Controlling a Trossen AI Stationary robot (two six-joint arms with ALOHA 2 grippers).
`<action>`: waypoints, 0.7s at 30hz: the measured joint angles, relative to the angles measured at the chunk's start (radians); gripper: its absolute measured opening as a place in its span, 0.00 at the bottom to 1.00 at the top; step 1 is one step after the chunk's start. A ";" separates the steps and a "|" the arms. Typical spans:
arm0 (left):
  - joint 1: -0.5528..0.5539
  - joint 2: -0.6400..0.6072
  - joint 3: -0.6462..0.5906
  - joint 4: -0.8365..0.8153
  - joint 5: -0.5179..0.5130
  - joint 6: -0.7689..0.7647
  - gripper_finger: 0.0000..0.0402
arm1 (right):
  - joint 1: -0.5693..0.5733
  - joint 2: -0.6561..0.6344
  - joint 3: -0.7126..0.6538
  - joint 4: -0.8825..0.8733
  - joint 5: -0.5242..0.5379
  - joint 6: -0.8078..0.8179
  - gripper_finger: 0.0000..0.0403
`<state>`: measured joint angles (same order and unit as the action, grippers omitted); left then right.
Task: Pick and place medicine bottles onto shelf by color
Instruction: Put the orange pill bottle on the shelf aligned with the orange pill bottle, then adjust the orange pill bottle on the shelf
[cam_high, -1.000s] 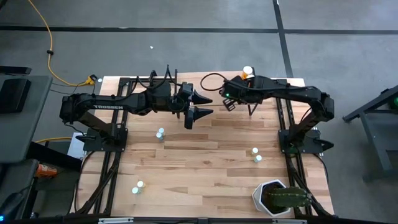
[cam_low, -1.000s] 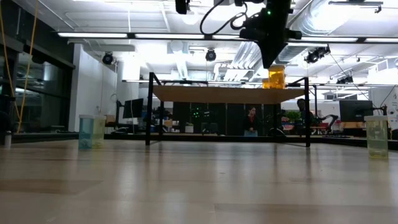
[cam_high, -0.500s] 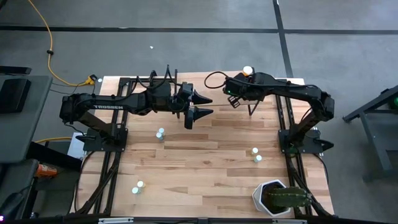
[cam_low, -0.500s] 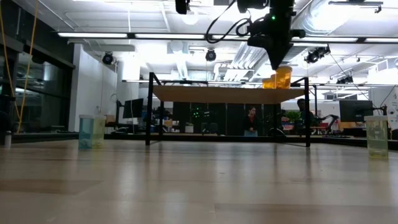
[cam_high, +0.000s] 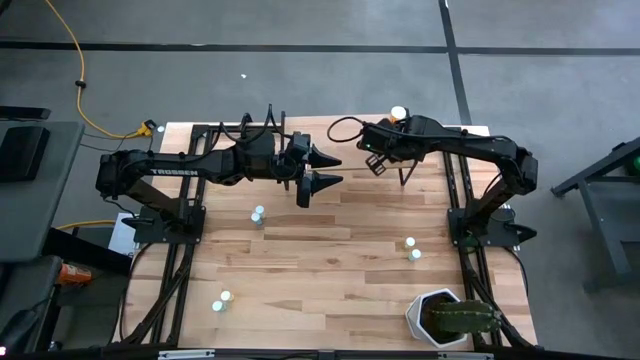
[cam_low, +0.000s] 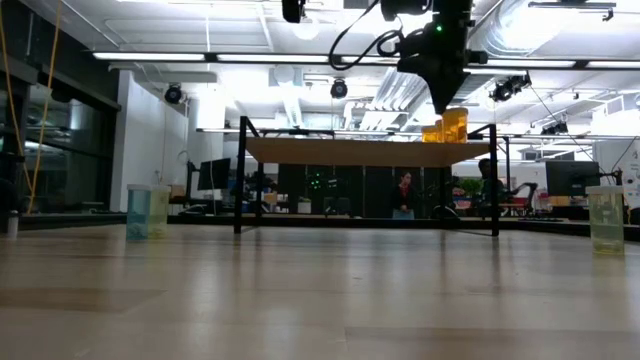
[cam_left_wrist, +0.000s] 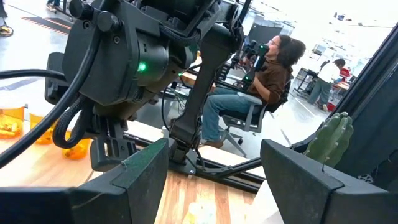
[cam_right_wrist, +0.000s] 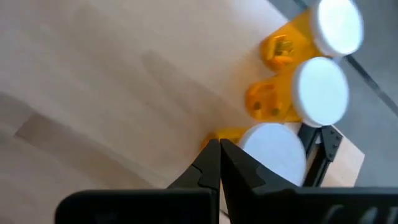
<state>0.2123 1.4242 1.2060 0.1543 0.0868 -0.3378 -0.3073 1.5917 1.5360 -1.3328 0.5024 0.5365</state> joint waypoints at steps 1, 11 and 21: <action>0.000 0.000 0.000 0.000 0.000 0.000 0.60 | 0.000 0.000 0.000 0.000 -0.016 -0.002 0.00; 0.000 0.000 0.000 0.000 0.000 0.000 0.60 | -0.026 0.000 0.000 -0.008 -0.013 -0.019 0.00; 0.000 0.000 0.000 0.000 0.000 0.000 0.60 | -0.047 0.000 0.000 -0.007 0.014 -0.045 0.00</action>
<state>0.2123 1.4242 1.2060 0.1543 0.0868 -0.3378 -0.3546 1.5917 1.5360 -1.3403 0.5163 0.4912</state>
